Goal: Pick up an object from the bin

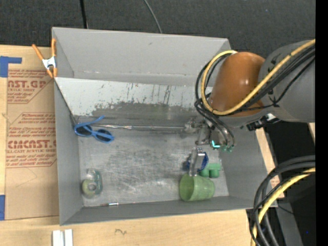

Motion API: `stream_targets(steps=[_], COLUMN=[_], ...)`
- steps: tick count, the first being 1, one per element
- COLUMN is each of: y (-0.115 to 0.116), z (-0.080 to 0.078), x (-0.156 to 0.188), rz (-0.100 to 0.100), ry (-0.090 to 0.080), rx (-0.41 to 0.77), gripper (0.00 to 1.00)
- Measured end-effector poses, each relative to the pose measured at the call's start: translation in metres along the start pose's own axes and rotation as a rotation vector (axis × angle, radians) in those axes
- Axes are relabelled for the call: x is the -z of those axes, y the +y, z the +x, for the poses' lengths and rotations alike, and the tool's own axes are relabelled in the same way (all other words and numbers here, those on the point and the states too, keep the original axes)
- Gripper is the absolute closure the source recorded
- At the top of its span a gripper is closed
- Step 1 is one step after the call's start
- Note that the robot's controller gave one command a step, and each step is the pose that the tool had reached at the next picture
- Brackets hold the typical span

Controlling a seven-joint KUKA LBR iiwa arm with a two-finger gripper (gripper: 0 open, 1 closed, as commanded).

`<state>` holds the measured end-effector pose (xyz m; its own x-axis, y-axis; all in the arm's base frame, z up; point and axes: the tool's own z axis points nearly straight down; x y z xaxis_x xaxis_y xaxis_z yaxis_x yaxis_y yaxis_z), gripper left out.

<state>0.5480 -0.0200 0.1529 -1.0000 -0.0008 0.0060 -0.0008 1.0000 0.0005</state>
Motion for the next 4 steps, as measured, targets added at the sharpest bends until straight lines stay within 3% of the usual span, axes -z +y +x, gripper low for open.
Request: stream_targets(steps=[1,2,3,4], y=[-0.033,-0.053,-0.012,-0.012], z=[0.027,0.038,0.037,0.037], x=[-0.049,-0.082,-0.082,-0.082], rz=[0.002,0.001,0.003,0.002], ry=[-0.006,-0.015,-0.012,-0.011], rx=[-0.042,0.209,0.429,0.429], gripper=[0.0,0.0,0.0,1.0])
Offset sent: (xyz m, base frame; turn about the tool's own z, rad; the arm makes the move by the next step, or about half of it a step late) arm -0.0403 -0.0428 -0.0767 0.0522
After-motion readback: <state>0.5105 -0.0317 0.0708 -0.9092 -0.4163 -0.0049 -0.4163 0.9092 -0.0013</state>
